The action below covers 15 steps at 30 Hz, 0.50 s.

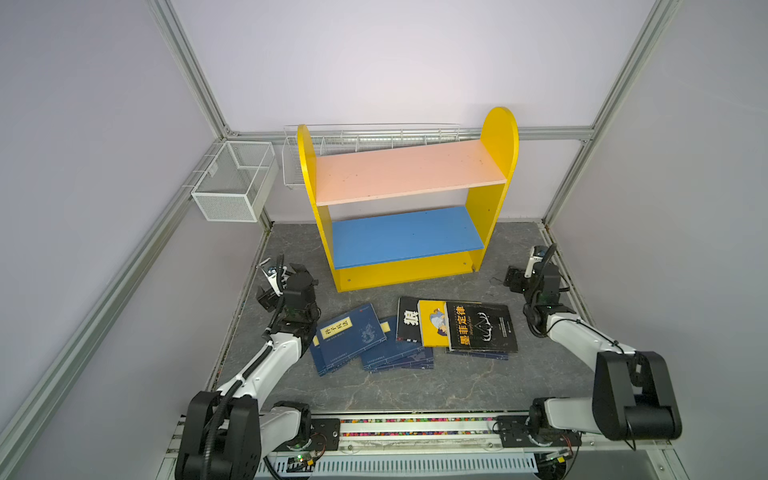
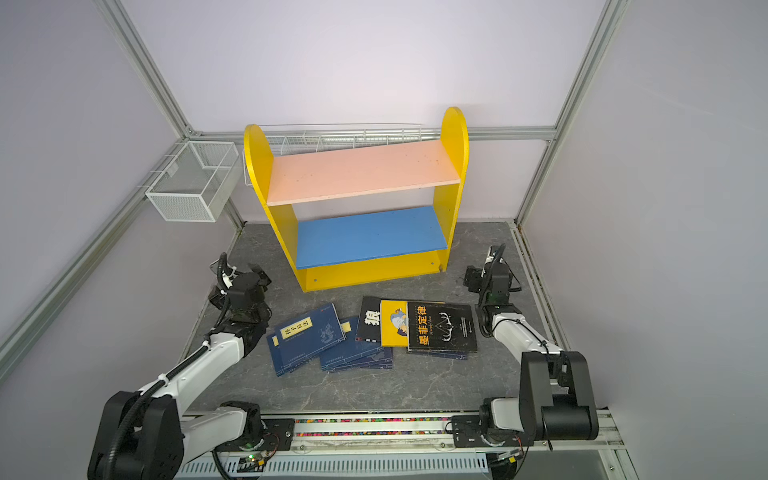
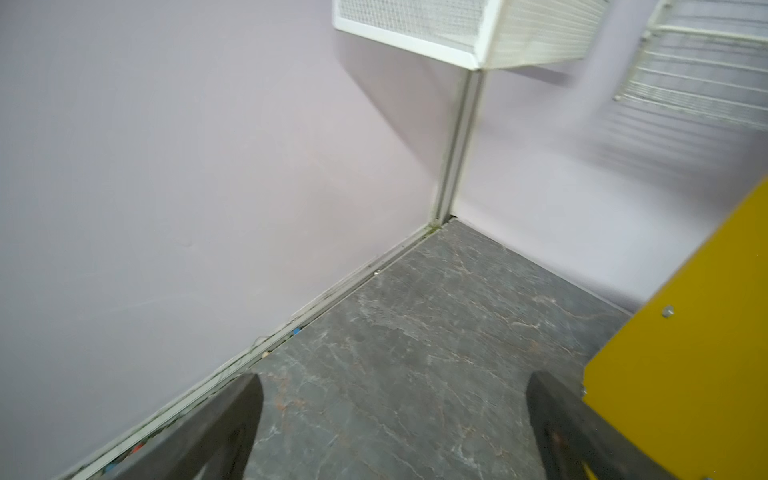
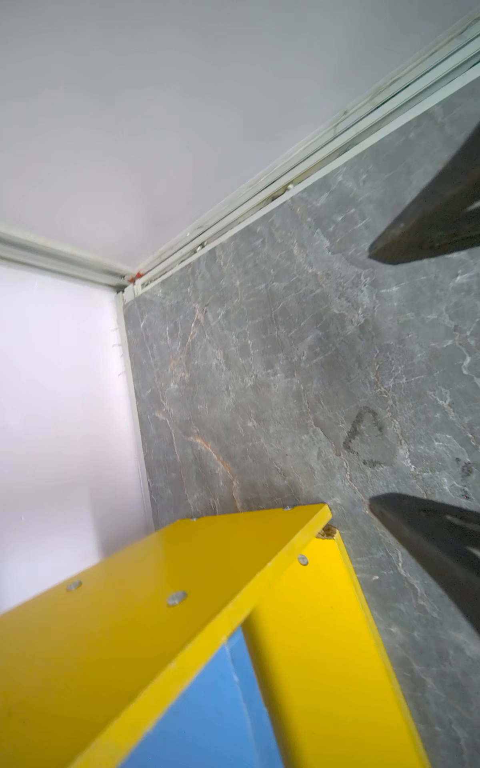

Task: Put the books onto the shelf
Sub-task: 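Reach both grippers toward the black Murphy's law book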

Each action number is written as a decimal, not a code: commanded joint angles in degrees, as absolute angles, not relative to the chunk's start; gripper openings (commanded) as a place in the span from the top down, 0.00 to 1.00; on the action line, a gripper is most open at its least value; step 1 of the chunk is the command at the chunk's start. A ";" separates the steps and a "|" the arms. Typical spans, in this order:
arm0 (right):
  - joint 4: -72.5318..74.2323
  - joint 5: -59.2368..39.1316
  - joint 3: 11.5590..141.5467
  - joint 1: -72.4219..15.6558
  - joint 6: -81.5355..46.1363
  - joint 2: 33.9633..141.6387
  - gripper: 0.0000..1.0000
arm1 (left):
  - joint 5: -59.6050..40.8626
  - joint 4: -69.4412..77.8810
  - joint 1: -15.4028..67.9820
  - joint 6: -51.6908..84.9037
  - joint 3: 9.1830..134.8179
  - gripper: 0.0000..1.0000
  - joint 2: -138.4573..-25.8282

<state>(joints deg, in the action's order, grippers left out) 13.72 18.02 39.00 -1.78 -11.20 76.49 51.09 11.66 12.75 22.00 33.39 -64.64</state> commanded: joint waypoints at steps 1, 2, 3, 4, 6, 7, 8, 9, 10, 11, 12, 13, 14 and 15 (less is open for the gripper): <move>-9.11 24.69 41.81 -2.05 -25.02 73.87 0.08 | 62.34 -15.40 18.69 40.92 36.85 0.01 -61.68; -13.14 22.90 42.72 -1.98 -27.33 73.45 0.08 | 63.72 -19.05 22.73 42.47 37.68 0.01 -61.07; -16.57 20.82 43.36 -2.01 -29.69 73.39 0.07 | 65.14 -23.50 27.38 44.78 39.00 0.01 -60.83; -18.46 18.42 43.46 -2.02 -31.15 73.47 0.06 | 65.21 -26.31 31.16 46.26 40.21 0.01 -61.04; -21.06 12.88 42.22 -1.84 -34.07 74.07 0.05 | 60.17 -27.92 38.86 45.66 42.82 0.01 -62.44; -21.94 10.22 41.38 -1.46 -35.57 74.51 0.05 | 55.58 -26.41 41.01 43.48 43.65 0.01 -63.45; -22.27 7.25 39.98 -1.06 -37.30 74.95 0.05 | 48.93 -23.19 42.83 39.55 44.66 0.01 -64.81; -21.62 3.94 38.26 -0.82 -38.53 75.11 0.05 | 42.14 -20.37 44.32 35.83 45.87 0.01 -66.46; -20.40 1.46 36.34 -0.88 -39.28 74.95 0.05 | 35.57 -17.95 45.12 32.52 47.06 0.01 -68.17; -18.81 -1.29 34.36 -0.84 -39.52 74.50 0.05 | 27.48 -15.70 45.66 28.92 48.79 0.00 -70.27; -18.05 -2.82 32.93 -0.82 -39.26 73.73 0.05 | 21.43 -14.96 46.29 26.30 51.04 0.00 -72.39; -18.08 -3.15 31.96 -0.86 -38.83 72.85 0.05 | 15.45 -14.26 46.52 23.78 52.96 0.00 -74.38; -18.71 -3.09 31.16 -0.76 -38.28 71.63 0.05 | 8.68 -13.96 46.84 21.11 55.00 0.00 -76.54; -19.22 -3.00 30.63 -0.81 -37.61 70.52 0.05 | 3.89 -14.44 47.27 18.89 57.11 0.00 -78.35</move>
<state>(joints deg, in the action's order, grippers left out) -16.71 2.20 32.25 -0.97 -35.90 73.60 26.92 -16.01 46.35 28.03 52.27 -74.83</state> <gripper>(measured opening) 0.946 0.996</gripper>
